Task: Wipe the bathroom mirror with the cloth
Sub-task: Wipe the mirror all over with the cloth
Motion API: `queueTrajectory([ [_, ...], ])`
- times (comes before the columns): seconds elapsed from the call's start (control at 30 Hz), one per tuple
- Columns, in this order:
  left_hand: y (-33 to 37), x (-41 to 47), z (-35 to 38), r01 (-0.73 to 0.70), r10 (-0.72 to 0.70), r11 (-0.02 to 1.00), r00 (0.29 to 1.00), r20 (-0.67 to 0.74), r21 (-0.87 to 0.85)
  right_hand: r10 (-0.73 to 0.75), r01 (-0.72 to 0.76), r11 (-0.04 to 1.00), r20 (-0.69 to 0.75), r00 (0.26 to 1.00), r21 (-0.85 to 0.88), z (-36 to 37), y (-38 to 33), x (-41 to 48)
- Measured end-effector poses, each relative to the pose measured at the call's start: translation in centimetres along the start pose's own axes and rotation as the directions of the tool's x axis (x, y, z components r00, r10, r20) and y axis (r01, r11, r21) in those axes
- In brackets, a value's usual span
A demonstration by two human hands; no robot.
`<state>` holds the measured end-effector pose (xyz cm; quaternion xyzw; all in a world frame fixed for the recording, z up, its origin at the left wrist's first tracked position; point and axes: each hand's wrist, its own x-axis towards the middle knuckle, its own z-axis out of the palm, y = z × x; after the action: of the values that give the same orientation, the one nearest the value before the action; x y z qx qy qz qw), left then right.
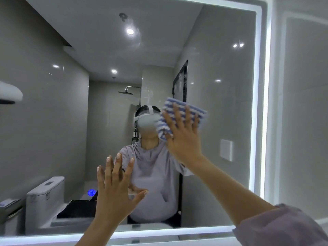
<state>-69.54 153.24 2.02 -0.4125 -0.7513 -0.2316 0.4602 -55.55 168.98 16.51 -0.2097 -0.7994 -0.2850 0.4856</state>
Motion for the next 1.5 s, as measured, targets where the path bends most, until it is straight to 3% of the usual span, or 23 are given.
queueTrajectory([
  [0.17, 0.0, 0.0, 0.1, -0.003, 0.003, 1.0, 1.0, 0.012, -0.004, -0.231, 0.232, 0.973, 0.011, 0.973, -0.009, 0.7, -6.0, 2.1],
  [0.43, 0.0, 0.0, 0.1, -0.003, 0.003, 1.0, 1.0, 0.023, 0.002, -0.287, 0.287, 0.958, -0.006, 0.958, -0.017, 0.1, -6.4, 3.1],
  [0.77, 0.1, 0.0, -0.5, 0.007, -0.007, 1.0, 0.999, 0.033, -0.014, -0.049, 0.048, 0.999, -0.058, 0.997, -0.023, -1.3, 1.8, 4.5],
  [0.97, 0.2, 0.1, -0.6, 0.013, -0.012, 1.0, 0.998, 0.058, -0.012, 0.238, -0.237, 0.971, -0.053, 0.97, 0.012, -1.5, 10.3, 2.6],
  [1.17, 0.2, 0.1, -0.8, 0.015, -0.013, 0.999, 0.997, 0.082, -0.029, 0.338, -0.337, 0.939, -0.003, 0.941, 0.066, -1.4, 9.7, 1.9],
  [1.27, 0.5, 0.4, -1.5, 0.029, -0.026, 0.999, 0.995, 0.092, -0.034, 0.322, -0.323, 0.944, 0.024, 0.946, 0.071, -1.4, 7.3, 2.0],
  [1.4, 1.1, 0.3, -3.1, 0.055, -0.052, 0.998, 0.993, 0.109, -0.02, 0.128, -0.127, 0.991, -0.007, 0.992, 0.05, -1.0, 3.2, 1.7],
  [1.5, 1.2, 0.4, -4.0, 0.069, -0.067, 0.997, 0.994, 0.092, -0.021, 0.078, -0.076, 0.996, -0.035, 0.996, 0.048, -0.3, 0.9, 1.1],
])
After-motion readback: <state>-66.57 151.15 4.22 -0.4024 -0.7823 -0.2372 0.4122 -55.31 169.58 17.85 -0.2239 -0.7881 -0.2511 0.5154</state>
